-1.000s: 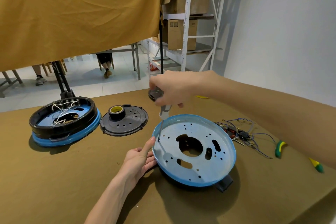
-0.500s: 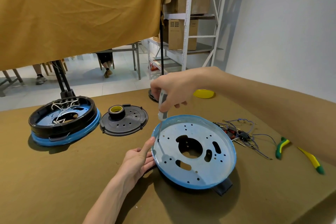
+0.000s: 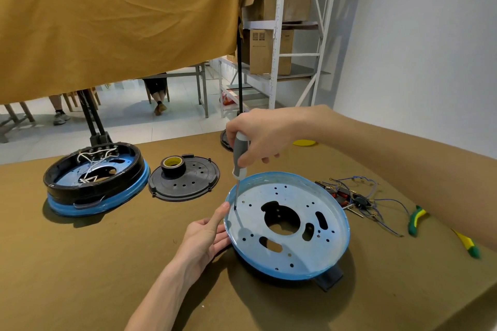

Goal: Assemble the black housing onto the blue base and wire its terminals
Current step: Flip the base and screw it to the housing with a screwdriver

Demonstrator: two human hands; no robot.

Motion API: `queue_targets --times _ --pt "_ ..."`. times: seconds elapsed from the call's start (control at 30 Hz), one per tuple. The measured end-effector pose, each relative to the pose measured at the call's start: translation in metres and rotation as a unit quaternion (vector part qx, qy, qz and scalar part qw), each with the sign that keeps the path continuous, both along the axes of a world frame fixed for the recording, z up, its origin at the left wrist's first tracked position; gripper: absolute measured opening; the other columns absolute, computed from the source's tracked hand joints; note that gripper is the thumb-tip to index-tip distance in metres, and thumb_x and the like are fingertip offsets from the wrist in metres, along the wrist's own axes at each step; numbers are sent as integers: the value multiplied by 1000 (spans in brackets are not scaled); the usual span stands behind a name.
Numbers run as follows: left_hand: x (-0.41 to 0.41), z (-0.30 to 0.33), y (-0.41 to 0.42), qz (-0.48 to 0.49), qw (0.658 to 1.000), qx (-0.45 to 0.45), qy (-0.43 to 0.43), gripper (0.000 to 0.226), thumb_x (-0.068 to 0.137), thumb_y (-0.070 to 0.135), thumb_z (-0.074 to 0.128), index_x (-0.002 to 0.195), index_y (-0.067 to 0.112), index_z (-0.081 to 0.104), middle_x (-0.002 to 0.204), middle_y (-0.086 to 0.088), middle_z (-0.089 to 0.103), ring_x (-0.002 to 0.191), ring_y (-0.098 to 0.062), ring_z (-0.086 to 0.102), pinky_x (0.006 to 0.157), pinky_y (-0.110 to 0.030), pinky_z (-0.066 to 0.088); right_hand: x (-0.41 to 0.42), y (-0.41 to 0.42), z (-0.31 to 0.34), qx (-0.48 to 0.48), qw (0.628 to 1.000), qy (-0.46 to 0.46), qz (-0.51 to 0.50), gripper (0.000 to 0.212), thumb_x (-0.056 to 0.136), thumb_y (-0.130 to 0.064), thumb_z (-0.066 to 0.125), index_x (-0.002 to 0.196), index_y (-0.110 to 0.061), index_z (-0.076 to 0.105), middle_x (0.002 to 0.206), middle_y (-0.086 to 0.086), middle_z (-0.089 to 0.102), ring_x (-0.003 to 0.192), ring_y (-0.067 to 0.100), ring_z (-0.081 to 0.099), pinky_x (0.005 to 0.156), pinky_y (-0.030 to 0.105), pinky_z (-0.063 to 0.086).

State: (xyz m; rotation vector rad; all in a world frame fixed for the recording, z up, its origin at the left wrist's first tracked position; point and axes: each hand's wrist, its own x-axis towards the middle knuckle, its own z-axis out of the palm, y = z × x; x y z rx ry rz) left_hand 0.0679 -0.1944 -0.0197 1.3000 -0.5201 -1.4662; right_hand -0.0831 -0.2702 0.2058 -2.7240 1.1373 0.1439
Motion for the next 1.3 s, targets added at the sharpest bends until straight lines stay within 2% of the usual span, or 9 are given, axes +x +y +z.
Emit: queue_targets --times 0.17,0.3,0.47,0.53,0.67,0.77,0.83,1.03,1.3 --pt "-2 3 2 6 1000 -2 -11 126 54 46 91 153 -3 30 101 -19 78 87 -30 79 62 -37 64 -1 1 -7 -28 999 -32 -4 27 99 -43 65 101 -17 58 79 7 74 53 17 71 44 22 53" --pt "-3 5 2 0 1000 4 -14 119 58 46 89 151 -4 34 101 -18 78 87 -29 79 60 -35 63 1 -1 -10 -54 997 -59 -15 37 98 -50 63 91 -13 60 66 10 71 41 18 64 39 24 50" --pt "-2 6 3 -3 1000 7 -14 111 66 45 86 151 -5 34 107 -20 77 90 -28 78 68 -39 66 5 -6 -18 -148 988 -44 -17 52 97 -61 57 80 -12 60 64 6 68 45 19 61 35 21 40" --pt "-2 7 3 -6 1000 7 -8 109 70 44 85 153 -4 32 108 -20 77 91 -29 78 70 -40 66 3 -7 -19 -148 987 -53 -18 50 97 -61 57 83 -13 59 67 6 69 47 18 62 35 19 39" --pt "-3 8 5 -4 1000 5 -1 107 74 40 85 154 -4 30 102 -19 78 90 -29 78 64 -37 65 -6 -3 -18 -48 995 -82 -34 36 95 -49 68 99 -17 54 70 7 72 43 11 66 38 19 46" --pt "-3 6 4 -5 1000 6 -2 105 77 41 84 154 -3 31 109 -20 77 93 -30 78 74 -41 66 -5 1 -26 -128 986 -101 -38 44 91 -54 70 94 -10 63 60 3 66 42 13 61 36 22 40" --pt "-2 5 4 -4 1000 5 -1 102 79 41 83 155 -3 31 113 -20 75 96 -31 77 81 -44 64 1 3 -30 -180 979 -92 -38 50 90 -58 69 94 -8 66 65 3 64 51 15 58 40 25 38" --pt "-3 7 5 -3 1000 4 -2 104 78 41 84 155 -3 30 116 -21 74 96 -30 77 77 -42 65 -2 4 -13 -36 997 -62 -25 38 90 -44 75 107 -16 54 78 4 71 49 10 67 40 21 49" --pt "-2 7 4 -3 1000 10 0 102 78 41 84 154 -3 32 114 -21 75 95 -30 77 74 -41 66 5 -3 -8 -49 997 -38 -36 39 90 -41 76 82 -4 66 56 5 71 46 18 69 42 22 51"
